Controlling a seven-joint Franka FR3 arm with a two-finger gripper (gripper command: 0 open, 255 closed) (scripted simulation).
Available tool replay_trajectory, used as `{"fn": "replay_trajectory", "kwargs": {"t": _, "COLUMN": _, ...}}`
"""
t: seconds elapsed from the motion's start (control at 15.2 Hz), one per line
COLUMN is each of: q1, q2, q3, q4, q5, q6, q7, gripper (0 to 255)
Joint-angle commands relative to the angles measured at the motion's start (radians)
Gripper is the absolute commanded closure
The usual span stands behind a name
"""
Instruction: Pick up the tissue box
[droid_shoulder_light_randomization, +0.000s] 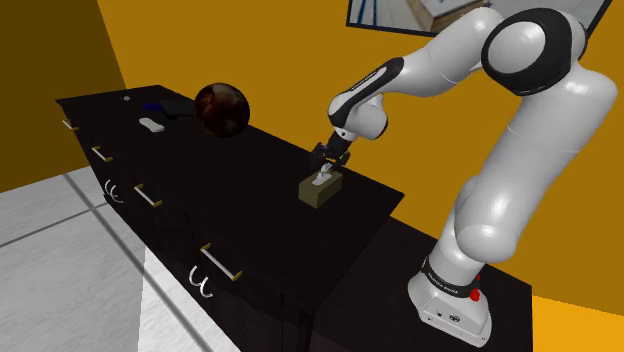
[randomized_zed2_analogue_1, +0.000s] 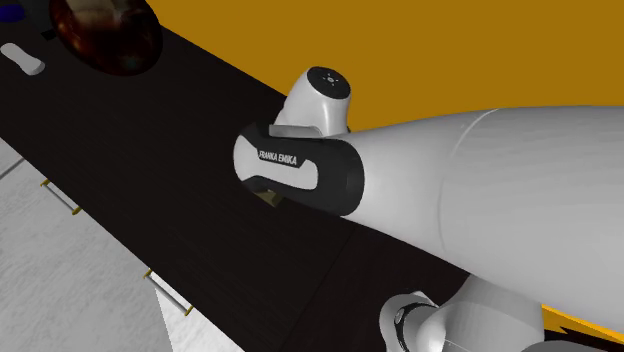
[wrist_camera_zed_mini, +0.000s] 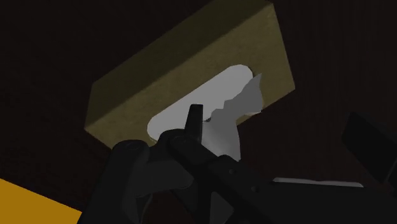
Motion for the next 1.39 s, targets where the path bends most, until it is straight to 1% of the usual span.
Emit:
{"fn": "replay_trajectory", "kwargs": {"t": 0.0, "q1": 0.006, "q2": 0.028, "q3": -0.002, "q4": 0.002, "q5": 0.050, "q6": 0.017, "q7": -0.039, "gripper": 0}}
{"fn": "replay_trajectory", "kwargs": {"t": 0.2, "q1": 0.012, "q2": 0.068, "q3": 0.000, "q4": 0.004, "q5": 0.120, "q6": 0.040, "q7": -0.101, "gripper": 0}}
{"fn": "replay_trajectory", "kwargs": {"t": 0.26, "q1": 0.014, "q2": 0.090, "q3": 0.003, "q4": 0.006, "q5": 0.160, "q6": 0.051, "q7": -0.135, "gripper": 0}}
{"fn": "replay_trajectory", "kwargs": {"t": 0.4, "q1": 0.013, "q2": 0.090, "q3": 0.004, "q4": 0.006, "q5": 0.160, "q6": 0.051, "q7": -0.135, "gripper": 0}}
{"fn": "replay_trajectory", "kwargs": {"t": 0.46, "q1": 0.012, "q2": 0.092, "q3": 0.003, "q4": 0.007, "q5": 0.161, "q6": 0.050, "q7": -0.138, "gripper": 255}}
{"fn": "replay_trajectory", "kwargs": {"t": 1.06, "q1": 0.014, "q2": 0.090, "q3": 0.003, "q4": 0.006, "q5": 0.160, "q6": 0.051, "q7": -0.135, "gripper": 255}}
{"fn": "replay_trajectory", "kwargs": {"t": 1.32, "q1": 0.010, "q2": 0.035, "q3": -0.004, "q4": 0.002, "q5": 0.063, "q6": 0.022, "q7": -0.051, "gripper": 255}}
